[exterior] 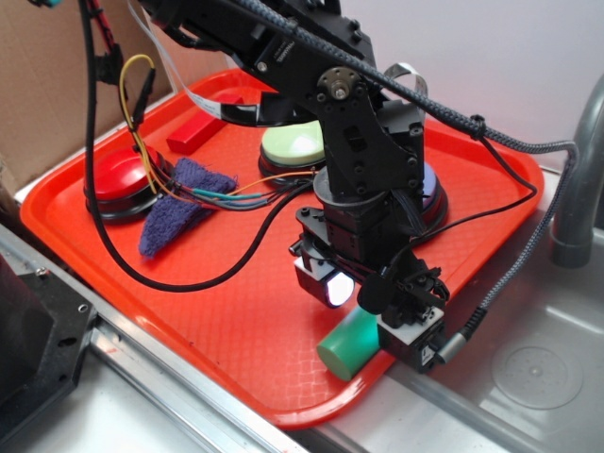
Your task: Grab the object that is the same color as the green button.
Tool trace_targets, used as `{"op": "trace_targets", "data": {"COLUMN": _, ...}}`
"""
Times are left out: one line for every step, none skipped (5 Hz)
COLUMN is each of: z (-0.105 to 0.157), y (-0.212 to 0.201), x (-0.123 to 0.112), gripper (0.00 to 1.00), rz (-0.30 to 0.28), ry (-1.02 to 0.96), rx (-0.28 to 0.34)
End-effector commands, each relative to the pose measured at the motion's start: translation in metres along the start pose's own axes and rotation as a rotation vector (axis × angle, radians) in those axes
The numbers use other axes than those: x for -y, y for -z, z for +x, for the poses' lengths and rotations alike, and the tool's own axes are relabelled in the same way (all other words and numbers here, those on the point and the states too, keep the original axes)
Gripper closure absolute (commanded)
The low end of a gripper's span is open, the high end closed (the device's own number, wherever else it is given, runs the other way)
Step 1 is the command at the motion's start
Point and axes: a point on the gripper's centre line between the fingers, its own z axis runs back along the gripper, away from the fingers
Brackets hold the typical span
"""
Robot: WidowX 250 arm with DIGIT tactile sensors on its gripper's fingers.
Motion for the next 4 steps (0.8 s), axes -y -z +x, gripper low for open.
{"op": "trace_targets", "data": {"z": 0.001, "y": -0.011, "x": -0.018, "gripper": 0.0, "rz": -0.019, "ry": -0.075, "rx": -0.005}}
{"op": "trace_targets", "data": {"z": -0.006, "y": -0.012, "x": -0.027, "gripper": 0.0, "rz": 0.001, "ry": -0.12, "rx": -0.004}}
{"op": "trace_targets", "data": {"z": -0.004, "y": -0.008, "x": -0.026, "gripper": 0.0, "rz": -0.003, "ry": -0.095, "rx": -0.031}}
{"op": "trace_targets", "data": {"z": -0.004, "y": -0.001, "x": -0.022, "gripper": 0.0, "rz": 0.033, "ry": -0.121, "rx": -0.053}}
